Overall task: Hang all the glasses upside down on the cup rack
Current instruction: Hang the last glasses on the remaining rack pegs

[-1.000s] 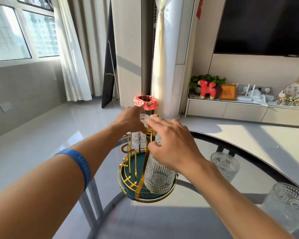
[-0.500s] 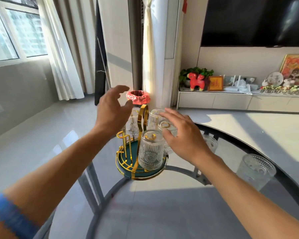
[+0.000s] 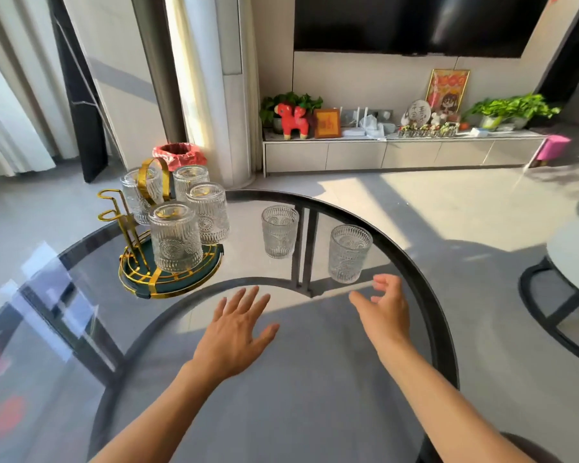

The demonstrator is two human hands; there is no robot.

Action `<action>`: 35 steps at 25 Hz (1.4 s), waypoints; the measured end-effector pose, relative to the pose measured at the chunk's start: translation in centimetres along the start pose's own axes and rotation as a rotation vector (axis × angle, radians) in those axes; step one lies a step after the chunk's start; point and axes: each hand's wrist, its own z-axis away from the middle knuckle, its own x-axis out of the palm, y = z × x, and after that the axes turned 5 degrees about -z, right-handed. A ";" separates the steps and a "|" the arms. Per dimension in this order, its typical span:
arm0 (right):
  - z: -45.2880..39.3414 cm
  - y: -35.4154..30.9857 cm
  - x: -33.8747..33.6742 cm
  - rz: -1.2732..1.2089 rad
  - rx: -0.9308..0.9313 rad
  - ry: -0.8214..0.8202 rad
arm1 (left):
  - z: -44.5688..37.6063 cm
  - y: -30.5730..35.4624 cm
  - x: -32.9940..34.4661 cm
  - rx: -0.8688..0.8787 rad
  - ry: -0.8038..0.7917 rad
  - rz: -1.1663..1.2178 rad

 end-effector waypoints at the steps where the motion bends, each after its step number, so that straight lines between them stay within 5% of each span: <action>1: -1.2 0.4 -0.3 -0.011 0.051 -0.003 | 0.0 -0.1 0.4 0.012 0.006 -0.004; 14: -3.5 -4.2 3.7 -0.184 0.088 -0.252 | 0.0 -0.1 -0.5 -0.047 0.087 0.203; 16: -0.3 -5.7 4.7 -0.319 0.069 -0.396 | 0.5 0.5 -2.6 -0.124 0.061 0.489; 20: 5.3 -10.1 7.2 -0.534 0.014 -0.604 | 3.4 0.6 -7.1 -0.321 0.051 1.526; 25: 9.8 -15.8 10.8 -0.646 -0.025 -0.815 | 6.6 -2.9 -12.5 -0.353 0.295 1.946; 30: 8.6 -21.7 13.0 -0.560 -0.231 -0.821 | 6.9 -10.3 -19.1 -0.332 0.695 1.654; 35: 5.4 -26.8 18.3 0.110 -0.753 -0.629 | 3.0 -17.1 -24.6 -0.407 0.860 1.166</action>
